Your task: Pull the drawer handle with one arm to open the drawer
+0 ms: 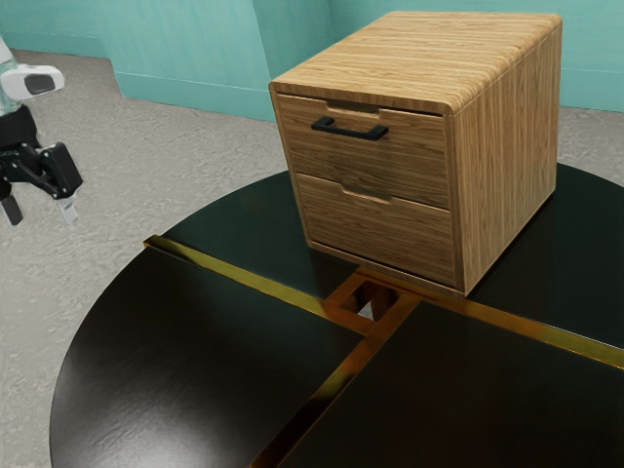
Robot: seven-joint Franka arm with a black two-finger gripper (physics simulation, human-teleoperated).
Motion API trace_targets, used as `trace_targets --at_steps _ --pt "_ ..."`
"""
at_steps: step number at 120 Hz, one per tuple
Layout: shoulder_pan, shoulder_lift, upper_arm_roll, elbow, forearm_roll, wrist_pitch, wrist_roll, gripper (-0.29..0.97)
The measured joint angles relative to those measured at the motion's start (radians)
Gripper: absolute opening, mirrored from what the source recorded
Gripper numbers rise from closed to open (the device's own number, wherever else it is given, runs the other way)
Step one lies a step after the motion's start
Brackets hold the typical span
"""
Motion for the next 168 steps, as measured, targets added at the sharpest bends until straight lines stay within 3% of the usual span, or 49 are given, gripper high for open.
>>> trace_targets --at_steps 9,24,31,44,50,88,98,109,136,168 --pt "-0.014 0.0 0.0 0.0 0.0 0.07 0.011 0.66" --pt "-0.114 -0.002 0.001 0.0 0.0 0.142 0.028 0.66" --pt "-0.156 -0.034 -0.005 0.101 0.0 0.15 0.035 0.66" --pt "-0.149 -0.028 -0.023 0.144 -0.117 0.142 0.04 0.66" --pt "-0.159 -0.026 -0.031 0.147 -0.138 0.138 0.055 0.66" --pt "-0.247 0.1 -0.08 0.133 -0.14 0.278 0.533 0.66" --pt "-0.241 0.125 -0.081 0.137 -0.116 0.317 0.64 0.66" --pt "-0.222 0.135 -0.113 0.131 -0.04 0.356 0.742 0.66" --pt "-0.373 0.131 -0.16 0.05 0.15 0.426 0.938 0.66" --pt "-0.332 0.175 -0.165 0.079 0.197 0.513 1.098 0.66"
